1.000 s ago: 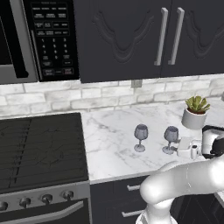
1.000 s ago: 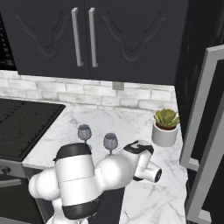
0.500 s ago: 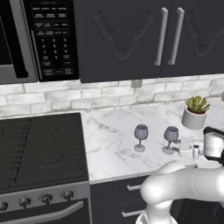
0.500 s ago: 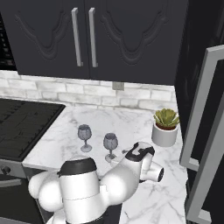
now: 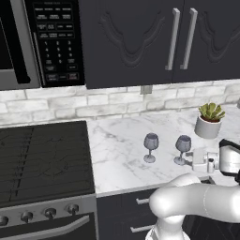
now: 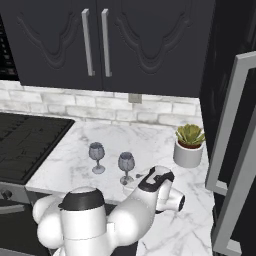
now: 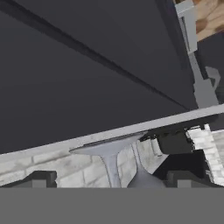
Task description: Retrieve the wine glasses from the counter and place one next to each plate.
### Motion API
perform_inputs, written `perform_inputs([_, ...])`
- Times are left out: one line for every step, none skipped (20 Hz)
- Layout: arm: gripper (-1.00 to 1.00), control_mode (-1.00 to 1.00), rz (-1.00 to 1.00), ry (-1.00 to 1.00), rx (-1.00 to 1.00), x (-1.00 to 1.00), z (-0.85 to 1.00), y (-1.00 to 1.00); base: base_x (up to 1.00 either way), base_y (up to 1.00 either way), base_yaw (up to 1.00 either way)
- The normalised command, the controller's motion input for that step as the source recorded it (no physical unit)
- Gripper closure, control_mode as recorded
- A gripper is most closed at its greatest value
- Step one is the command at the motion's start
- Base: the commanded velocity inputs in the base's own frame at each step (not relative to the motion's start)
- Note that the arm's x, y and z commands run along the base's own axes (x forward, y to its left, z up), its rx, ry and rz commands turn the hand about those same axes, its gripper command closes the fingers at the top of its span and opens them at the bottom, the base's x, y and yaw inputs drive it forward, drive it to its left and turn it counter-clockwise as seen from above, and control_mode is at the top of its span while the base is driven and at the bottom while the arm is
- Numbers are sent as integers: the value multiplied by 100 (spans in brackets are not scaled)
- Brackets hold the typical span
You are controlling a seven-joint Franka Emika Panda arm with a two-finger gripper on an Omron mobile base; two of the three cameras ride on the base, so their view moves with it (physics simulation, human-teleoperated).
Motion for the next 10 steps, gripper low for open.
perform_inputs([-100,-100,0,0,0,0,19,13,0,0,0])
perform_inputs([-100,-100,0,0,0,0,26,5,0,0,0])
perform_inputs([-100,-100,0,0,0,0,26,0,0,0,0])
perform_inputs([-100,-100,0,0,0,0,26,0,0,0,0])
perform_inputs([-100,-100,0,0,0,0,24,0,0,0,0])
perform_inputs([-100,-100,0,0,0,0,20,0,0,0,0])
perform_inputs([-100,-100,0,0,0,0,17,0,0,0,0])
perform_inputs([-100,-100,0,0,0,0,16,0,0,0,0])
perform_inputs([-100,-100,0,0,0,0,14,0,0,0,0])
perform_inputs([-100,-100,0,2,0,0,10,0,0,0,0])
